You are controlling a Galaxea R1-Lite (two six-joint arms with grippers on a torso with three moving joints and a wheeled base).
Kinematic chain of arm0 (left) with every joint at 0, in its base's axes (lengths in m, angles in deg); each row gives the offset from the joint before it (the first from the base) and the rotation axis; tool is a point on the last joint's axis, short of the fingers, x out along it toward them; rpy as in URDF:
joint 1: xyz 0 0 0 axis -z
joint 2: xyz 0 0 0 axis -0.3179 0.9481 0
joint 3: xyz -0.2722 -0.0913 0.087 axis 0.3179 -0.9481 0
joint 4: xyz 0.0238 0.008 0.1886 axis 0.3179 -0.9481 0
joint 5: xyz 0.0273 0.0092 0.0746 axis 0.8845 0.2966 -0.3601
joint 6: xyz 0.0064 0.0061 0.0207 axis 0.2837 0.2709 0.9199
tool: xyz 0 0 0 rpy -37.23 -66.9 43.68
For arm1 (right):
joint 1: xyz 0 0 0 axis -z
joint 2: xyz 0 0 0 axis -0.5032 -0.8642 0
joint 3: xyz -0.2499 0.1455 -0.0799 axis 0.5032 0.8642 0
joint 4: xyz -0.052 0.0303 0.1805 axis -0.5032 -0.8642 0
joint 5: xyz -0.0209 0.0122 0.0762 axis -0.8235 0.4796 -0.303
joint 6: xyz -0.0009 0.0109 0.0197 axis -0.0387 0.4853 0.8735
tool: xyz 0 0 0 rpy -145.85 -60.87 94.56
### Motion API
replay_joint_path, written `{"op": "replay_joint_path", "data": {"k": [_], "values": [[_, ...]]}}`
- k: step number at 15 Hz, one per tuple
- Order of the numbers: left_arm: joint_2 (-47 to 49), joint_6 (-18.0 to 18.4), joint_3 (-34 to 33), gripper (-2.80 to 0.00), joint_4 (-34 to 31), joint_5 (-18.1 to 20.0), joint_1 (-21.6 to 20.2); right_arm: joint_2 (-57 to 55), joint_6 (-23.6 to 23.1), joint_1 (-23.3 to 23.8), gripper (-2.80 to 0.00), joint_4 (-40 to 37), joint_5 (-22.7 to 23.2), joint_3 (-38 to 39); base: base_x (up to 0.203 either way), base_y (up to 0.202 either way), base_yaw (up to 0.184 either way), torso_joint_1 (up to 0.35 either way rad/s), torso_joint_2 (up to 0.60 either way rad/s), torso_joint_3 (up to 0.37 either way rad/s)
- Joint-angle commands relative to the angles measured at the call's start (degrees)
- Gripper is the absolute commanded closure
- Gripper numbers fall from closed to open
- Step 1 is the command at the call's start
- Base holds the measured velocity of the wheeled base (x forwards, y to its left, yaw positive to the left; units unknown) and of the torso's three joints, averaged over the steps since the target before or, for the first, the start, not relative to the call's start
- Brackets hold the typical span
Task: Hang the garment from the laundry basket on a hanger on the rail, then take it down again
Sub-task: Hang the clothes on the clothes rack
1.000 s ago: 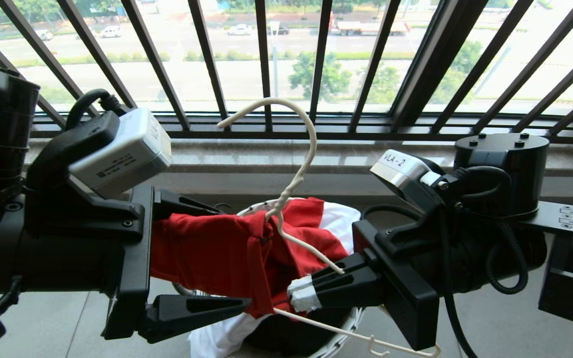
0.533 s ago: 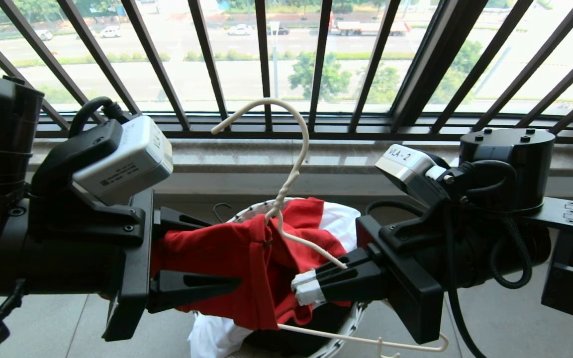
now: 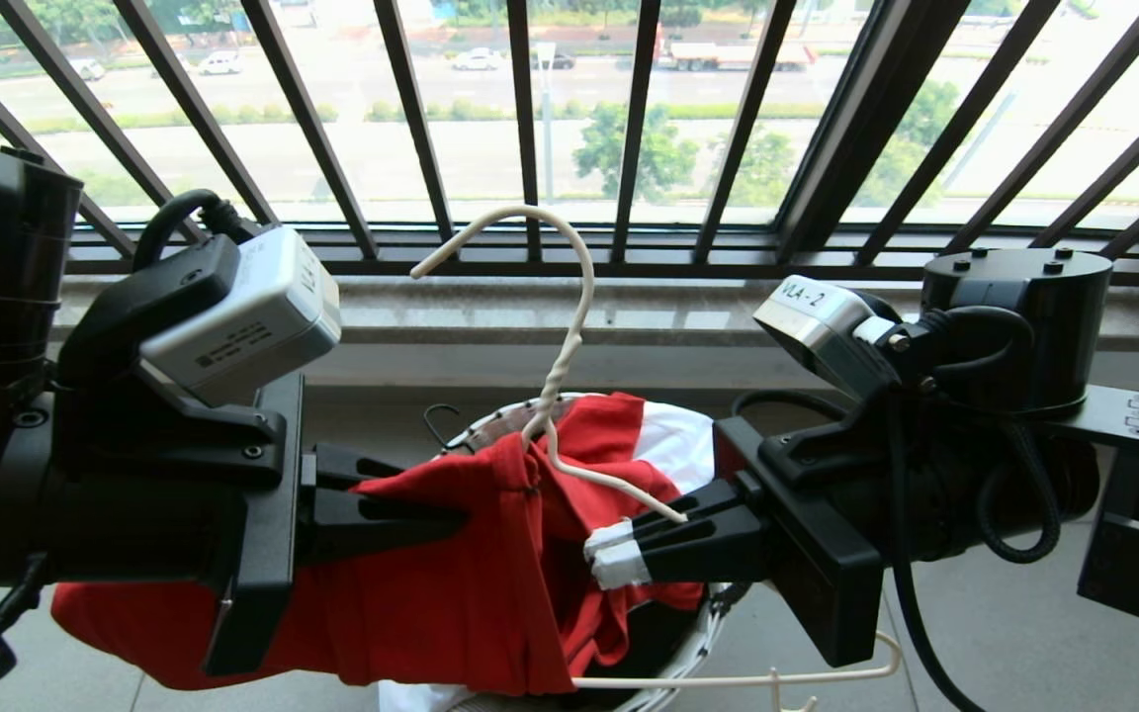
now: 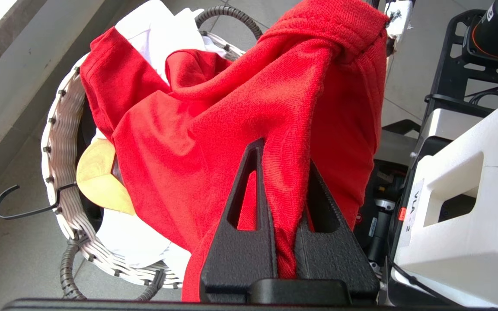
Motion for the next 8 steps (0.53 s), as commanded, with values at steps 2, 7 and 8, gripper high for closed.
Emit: {"op": "replay_joint_path", "data": {"k": [2, 7, 8], "values": [[0.16, 0.06, 0.08, 0.00, 0.87, 0.10, 0.01, 0.03, -0.13, 0.16, 0.00, 0.11, 0.37, 0.01, 0.000, 0.000, 0.000, 0.000, 0.00, 0.000], [0.16, -0.03, 0.87, 0.00, 1.17, 0.03, 0.01, -0.04, -0.24, 0.38, -2.80, 0.24, 0.15, -0.07, 0.000, 0.000, 0.000, 0.000, 0.00, 0.000], [0.23, -0.03, 0.87, 0.00, 1.17, 0.03, 0.01, -0.06, -0.39, 0.95, -2.80, 0.49, -0.36, -0.07, 0.000, 0.000, 0.000, 0.000, 0.00, 0.000]]}}
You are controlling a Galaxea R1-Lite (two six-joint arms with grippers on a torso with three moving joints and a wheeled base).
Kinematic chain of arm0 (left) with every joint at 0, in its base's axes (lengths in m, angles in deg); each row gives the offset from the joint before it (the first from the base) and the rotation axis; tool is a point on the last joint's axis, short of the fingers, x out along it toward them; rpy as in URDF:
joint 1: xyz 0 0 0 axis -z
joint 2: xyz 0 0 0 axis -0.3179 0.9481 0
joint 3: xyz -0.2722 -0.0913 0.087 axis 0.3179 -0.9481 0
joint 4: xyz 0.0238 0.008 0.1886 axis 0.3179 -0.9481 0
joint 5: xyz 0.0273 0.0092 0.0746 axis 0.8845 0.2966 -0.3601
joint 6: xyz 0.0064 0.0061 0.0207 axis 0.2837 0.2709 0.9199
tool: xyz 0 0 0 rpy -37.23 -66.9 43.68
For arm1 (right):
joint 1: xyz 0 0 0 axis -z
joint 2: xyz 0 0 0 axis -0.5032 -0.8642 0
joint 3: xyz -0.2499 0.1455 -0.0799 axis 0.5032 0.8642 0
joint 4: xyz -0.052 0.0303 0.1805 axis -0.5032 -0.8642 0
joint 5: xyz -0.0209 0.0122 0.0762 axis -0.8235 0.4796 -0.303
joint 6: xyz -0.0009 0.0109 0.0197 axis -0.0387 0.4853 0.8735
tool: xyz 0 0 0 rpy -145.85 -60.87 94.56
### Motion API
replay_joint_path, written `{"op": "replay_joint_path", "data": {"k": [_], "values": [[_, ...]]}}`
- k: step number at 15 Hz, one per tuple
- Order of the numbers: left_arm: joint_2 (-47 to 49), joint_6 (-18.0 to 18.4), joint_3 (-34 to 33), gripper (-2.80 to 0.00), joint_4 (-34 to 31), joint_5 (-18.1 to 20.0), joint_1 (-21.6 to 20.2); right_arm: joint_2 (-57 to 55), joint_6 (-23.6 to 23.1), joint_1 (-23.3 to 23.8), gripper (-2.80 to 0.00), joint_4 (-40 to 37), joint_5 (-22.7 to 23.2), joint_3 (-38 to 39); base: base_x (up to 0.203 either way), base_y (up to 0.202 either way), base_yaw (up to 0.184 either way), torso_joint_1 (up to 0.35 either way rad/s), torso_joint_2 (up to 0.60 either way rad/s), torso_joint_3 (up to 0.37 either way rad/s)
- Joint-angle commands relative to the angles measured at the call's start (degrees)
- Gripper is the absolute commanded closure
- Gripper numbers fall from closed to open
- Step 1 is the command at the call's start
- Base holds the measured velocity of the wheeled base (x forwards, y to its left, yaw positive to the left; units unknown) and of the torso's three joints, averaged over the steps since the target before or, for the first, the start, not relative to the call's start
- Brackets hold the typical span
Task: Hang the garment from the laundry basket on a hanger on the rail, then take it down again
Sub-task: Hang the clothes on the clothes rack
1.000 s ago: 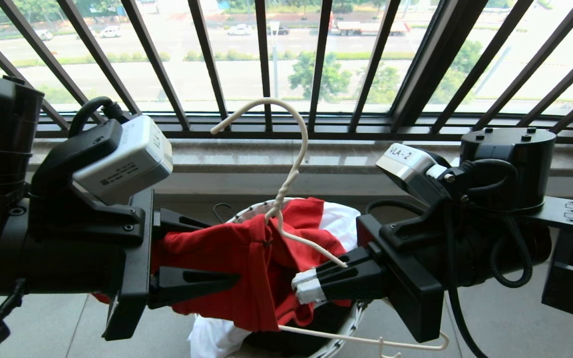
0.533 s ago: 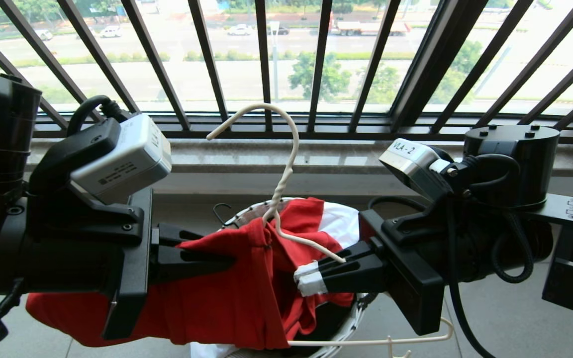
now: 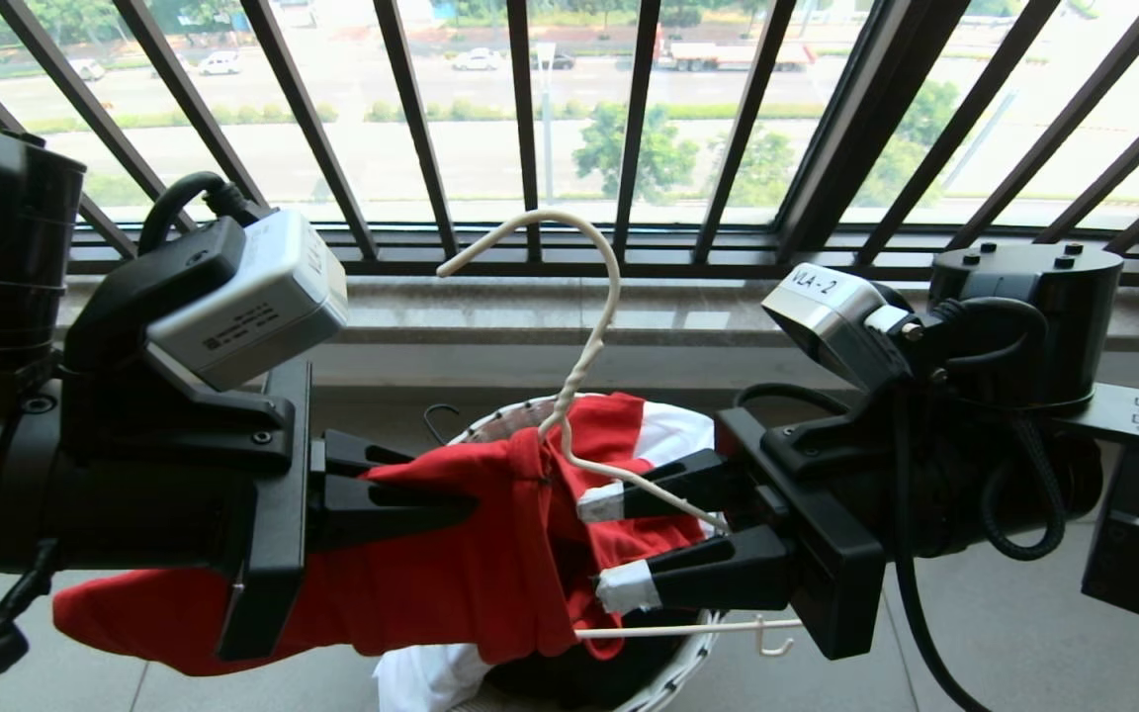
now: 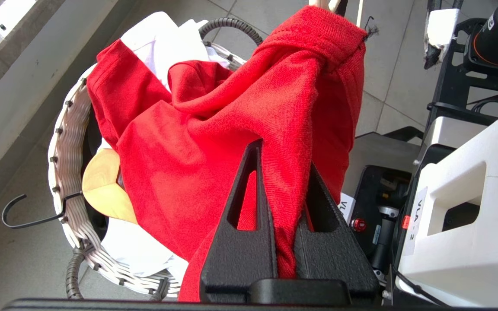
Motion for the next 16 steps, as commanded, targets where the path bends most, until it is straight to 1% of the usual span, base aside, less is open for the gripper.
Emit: {"op": "replay_joint_path", "data": {"k": [1, 4, 6, 8, 11, 13, 14, 15, 16], "values": [[0.02, 0.19, 0.21, 0.00, 0.01, 0.05, 0.03, -0.30, -0.10, 1.77, -2.80, 1.07, -0.69, -0.11, 0.000, 0.000, 0.000, 0.000, 0.00, 0.000], [-0.07, 0.08, 1.47, 0.00, -0.04, -0.29, 0.01, -0.13, -0.11, 6.84, -2.80, 2.50, -1.25, -1.55, 0.000, 0.000, 0.000, 0.000, 0.00, 0.000], [-0.26, -0.06, 3.20, 0.00, -0.51, -0.52, -0.16, -0.35, -0.11, 9.84, -2.80, 0.22, -1.51, -4.30, 0.000, 0.000, 0.000, 0.000, 0.00, 0.000], [-0.46, -0.15, 4.03, 0.00, -0.52, -0.53, -0.23, -0.77, -0.11, 11.57, -2.80, -1.96, -2.63, -6.28, 0.000, 0.000, 0.000, 0.000, 0.00, 0.000], [-2.28, -0.74, 3.81, 0.00, -0.59, -0.53, -2.58, -2.15, -0.06, 15.15, -2.80, -2.36, -7.95, -9.60, 0.000, 0.000, 0.000, 0.000, 0.00, 0.000], [-3.77, -1.93, 2.27, 0.00, -0.43, -0.53, -4.75, -2.85, 0.06, 17.21, -2.80, -5.75, -11.54, -13.34, 0.000, 0.000, 0.000, 0.000, 0.00, 0.000], [-4.94, -2.70, 1.47, 0.00, -0.30, -0.53, -5.94, -3.23, 0.07, 17.75, 0.00, -8.20, -14.91, -15.09, 0.000, 0.000, 0.000, 0.000, 0.00, 0.000], [-6.08, -3.89, 0.38, 0.00, -0.08, -0.44, -7.54, -4.04, 0.07, 17.90, 0.00, -9.68, -17.59, -16.31, 0.000, 0.000, 0.000, 0.000, 0.00, 0.000], [-6.95, -5.15, -1.02, 0.00, 0.03, -0.18, -8.71, -4.88, 0.07, 17.72, 0.00, -10.76, -18.61, -17.22, 0.000, 0.000, 0.000, 0.000, 0.00, 0.000]]}}
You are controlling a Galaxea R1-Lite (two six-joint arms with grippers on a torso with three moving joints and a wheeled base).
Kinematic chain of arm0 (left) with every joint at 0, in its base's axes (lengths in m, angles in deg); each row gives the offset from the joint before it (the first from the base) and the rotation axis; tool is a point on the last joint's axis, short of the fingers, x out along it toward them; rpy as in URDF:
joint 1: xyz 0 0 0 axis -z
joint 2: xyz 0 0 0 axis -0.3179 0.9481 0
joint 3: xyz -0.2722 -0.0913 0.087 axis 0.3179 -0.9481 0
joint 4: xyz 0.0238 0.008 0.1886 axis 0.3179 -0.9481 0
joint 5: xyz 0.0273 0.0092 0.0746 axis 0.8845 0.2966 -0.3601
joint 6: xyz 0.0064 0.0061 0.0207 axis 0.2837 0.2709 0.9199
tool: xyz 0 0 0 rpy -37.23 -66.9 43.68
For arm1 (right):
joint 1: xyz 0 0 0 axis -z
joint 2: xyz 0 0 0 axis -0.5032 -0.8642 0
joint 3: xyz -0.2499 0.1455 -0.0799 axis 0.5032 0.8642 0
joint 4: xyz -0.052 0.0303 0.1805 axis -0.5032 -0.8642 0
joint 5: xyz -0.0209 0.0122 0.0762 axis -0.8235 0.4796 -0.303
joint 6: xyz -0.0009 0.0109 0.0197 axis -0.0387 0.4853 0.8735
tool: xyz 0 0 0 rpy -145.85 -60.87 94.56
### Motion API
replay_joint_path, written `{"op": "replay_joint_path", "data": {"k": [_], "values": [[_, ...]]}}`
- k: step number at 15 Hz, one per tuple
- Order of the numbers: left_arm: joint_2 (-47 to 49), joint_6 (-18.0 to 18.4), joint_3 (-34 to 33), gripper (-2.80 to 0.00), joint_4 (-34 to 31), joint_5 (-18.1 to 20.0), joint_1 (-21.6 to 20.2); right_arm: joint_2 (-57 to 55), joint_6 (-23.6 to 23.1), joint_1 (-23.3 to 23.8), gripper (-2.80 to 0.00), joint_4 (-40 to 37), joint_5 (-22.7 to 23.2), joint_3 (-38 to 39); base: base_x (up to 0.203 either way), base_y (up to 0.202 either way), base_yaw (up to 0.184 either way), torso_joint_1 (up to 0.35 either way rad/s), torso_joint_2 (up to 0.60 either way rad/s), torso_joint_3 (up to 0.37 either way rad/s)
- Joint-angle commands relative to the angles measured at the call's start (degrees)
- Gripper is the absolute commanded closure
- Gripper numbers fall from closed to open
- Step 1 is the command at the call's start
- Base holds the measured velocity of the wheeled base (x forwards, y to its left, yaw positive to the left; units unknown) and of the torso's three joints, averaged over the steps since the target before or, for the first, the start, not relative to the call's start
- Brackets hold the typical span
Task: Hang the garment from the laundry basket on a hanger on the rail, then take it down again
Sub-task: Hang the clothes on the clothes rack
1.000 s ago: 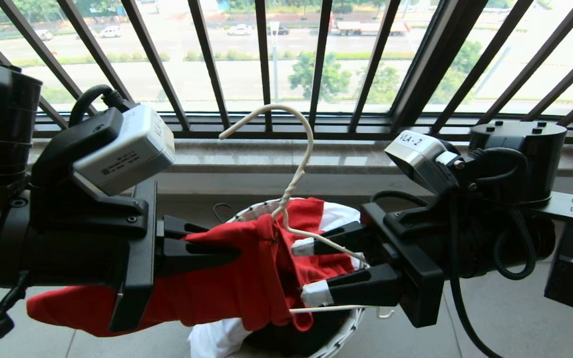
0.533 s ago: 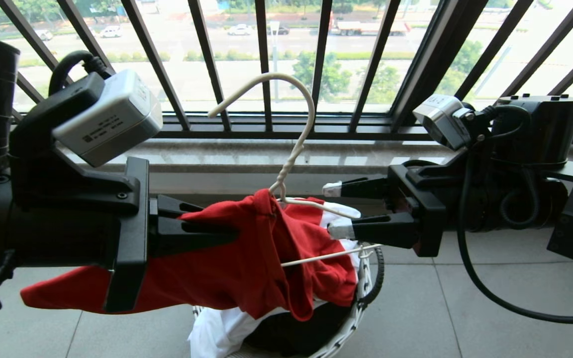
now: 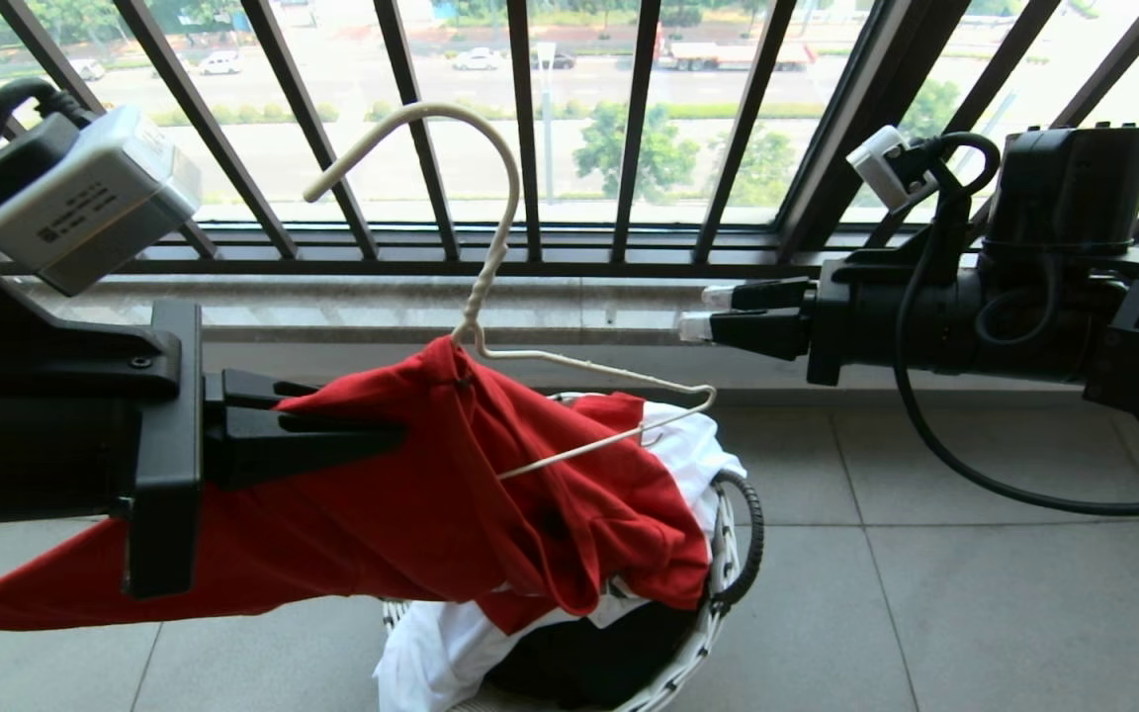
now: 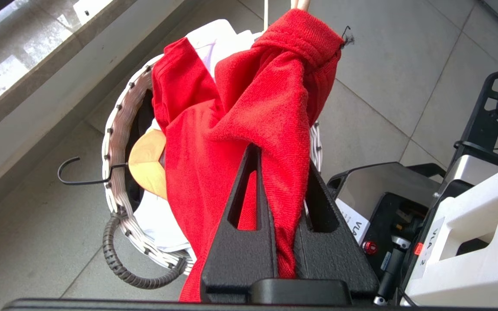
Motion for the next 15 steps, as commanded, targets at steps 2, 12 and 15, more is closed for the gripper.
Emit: {"op": "replay_joint_path", "data": {"k": [2, 12, 15], "values": [[-2.61, -2.20, -4.30, 0.00, 1.15, 0.44, -3.73, -2.82, -0.10, -1.33, 0.00, -5.61, -2.21, -3.82, 0.000, 0.000, 0.000, 0.000, 0.00, 0.000], [-1.88, -10.60, -6.01, 0.00, 15.45, 0.57, -5.92, 4.28, 0.07, -12.71, 0.00, -28.56, -18.25, -10.40, 0.000, 0.000, 0.000, 0.000, 0.00, 0.000], [-1.25, -10.69, -6.55, 0.00, 16.17, 0.57, -5.88, 3.74, 0.06, -19.96, 0.00, -31.67, -21.53, -10.23, 0.000, 0.000, 0.000, 0.000, 0.00, 0.000]]}}
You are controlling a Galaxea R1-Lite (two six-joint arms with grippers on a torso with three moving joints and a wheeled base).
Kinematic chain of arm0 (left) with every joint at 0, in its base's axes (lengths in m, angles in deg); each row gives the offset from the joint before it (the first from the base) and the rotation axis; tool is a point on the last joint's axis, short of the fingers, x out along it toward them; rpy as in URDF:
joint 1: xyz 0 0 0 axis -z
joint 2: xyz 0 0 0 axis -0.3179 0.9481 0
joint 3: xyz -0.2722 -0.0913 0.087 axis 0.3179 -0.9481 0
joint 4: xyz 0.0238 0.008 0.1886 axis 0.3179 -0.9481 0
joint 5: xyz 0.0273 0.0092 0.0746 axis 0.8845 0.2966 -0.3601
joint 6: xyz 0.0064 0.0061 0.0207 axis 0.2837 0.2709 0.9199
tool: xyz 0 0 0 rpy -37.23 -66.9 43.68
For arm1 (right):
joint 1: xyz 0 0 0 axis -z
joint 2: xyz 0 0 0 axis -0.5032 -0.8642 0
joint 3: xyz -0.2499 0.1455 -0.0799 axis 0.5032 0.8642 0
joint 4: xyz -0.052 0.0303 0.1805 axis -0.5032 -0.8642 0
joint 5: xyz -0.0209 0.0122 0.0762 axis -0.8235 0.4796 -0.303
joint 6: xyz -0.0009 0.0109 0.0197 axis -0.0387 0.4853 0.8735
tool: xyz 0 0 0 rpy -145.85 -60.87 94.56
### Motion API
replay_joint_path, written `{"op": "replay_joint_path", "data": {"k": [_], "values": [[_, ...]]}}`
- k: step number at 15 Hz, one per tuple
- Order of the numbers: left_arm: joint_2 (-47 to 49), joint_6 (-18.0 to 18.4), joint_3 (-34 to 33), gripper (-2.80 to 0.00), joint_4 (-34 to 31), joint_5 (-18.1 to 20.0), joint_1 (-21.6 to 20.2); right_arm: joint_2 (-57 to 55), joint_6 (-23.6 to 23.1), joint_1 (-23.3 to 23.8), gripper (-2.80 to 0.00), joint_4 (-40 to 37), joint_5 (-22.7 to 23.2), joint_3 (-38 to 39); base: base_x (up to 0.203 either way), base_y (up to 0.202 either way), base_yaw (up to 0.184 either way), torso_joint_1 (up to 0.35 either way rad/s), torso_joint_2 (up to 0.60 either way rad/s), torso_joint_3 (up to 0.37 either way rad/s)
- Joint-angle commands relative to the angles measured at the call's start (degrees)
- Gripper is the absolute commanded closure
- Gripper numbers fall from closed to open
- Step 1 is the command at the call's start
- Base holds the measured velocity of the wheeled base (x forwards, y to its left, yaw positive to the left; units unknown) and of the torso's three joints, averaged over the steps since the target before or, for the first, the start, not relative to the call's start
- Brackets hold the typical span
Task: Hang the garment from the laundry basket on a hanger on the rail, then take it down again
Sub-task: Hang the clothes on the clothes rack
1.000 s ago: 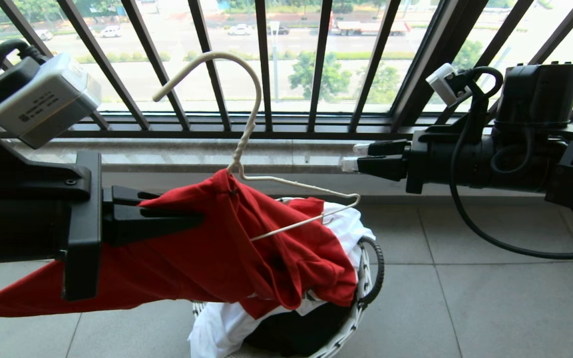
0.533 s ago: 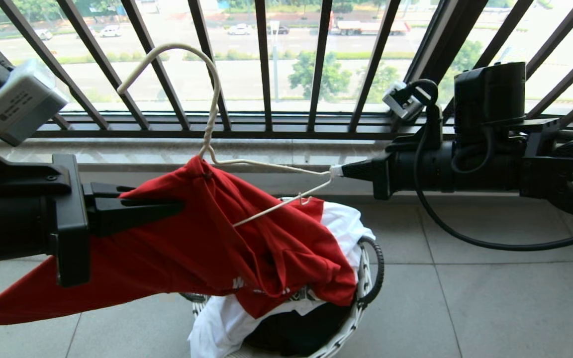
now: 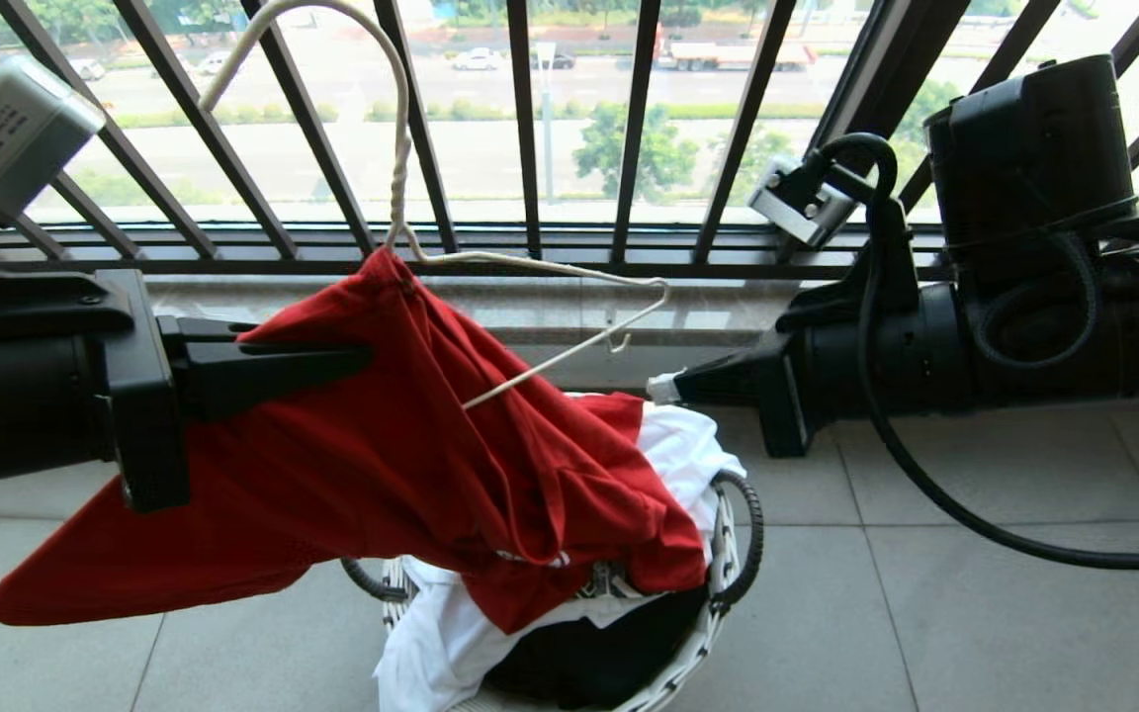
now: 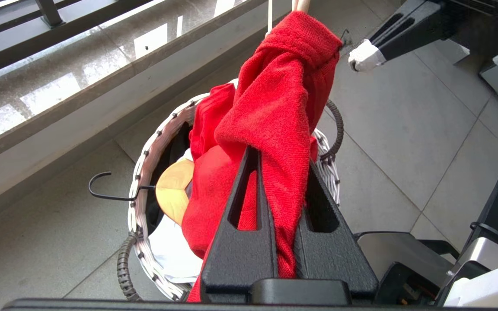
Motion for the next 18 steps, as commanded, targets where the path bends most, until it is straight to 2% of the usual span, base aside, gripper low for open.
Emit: {"op": "replay_joint_path", "data": {"k": [1, 2, 4, 5, 6, 8, 11, 15, 18], "values": [[0.79, -0.11, 0.11, 0.00, 0.24, 0.09, -0.04, -0.64, -0.01, -6.11, 0.00, -1.12, -3.65, 0.22, 0.000, 0.000, 0.000, 0.000, 0.00, 0.000], [0.72, -0.12, 0.12, 0.00, 0.24, 0.09, -0.03, -2.11, 0.09, -8.02, 0.00, -1.57, -5.90, 0.23, 0.000, 0.000, 0.000, 0.000, 0.00, 0.000], [0.70, -0.12, 0.21, 0.00, 0.27, 0.09, 0.00, -4.74, 1.11, -9.97, 0.00, -1.67, -7.44, 0.09, 0.000, 0.000, 0.000, 0.000, 0.00, 0.000], [0.78, -0.14, 0.19, 0.00, 0.87, 0.09, -0.05, -5.47, 1.56, -11.07, -0.94, -1.69, -8.09, 0.12, 0.000, 0.000, 0.000, 0.000, 0.00, 0.000], [0.79, -0.44, -0.04, 0.00, 2.31, 0.09, -0.05, -6.42, 1.62, -12.05, -2.80, -1.85, -9.61, 0.22, 0.000, 0.000, 0.000, 0.000, 0.00, 0.000], [0.52, -2.10, -0.06, 0.00, 3.43, 0.00, -0.05, -8.84, 1.43, -14.00, -2.80, -1.96, -13.30, 0.71, 0.000, 0.000, 0.000, 0.000, 0.00, 0.000], [0.44, -2.32, -0.06, 0.00, 3.49, -0.09, -0.05, -13.30, 0.07, -15.80, -2.80, -1.53, -23.53, 0.67, 0.000, 0.000, 0.000, 0.000, 0.00, 0.000], [0.52, -2.23, -0.06, 0.00, 3.49, 0.00, -0.05, -14.34, -0.04, -16.16, -2.80, -1.17, -25.52, 0.09, 0.000, 0.000, 0.000, 0.000, 0.00, 0.000], [0.43, -2.23, -0.14, 0.00, 3.49, 0.00, -0.05, -15.86, 0.07, -16.07, -2.80, 1.94, -28.22, -0.03, 0.000, 0.000, 0.000, 0.000, 0.00, 0.000]]}}
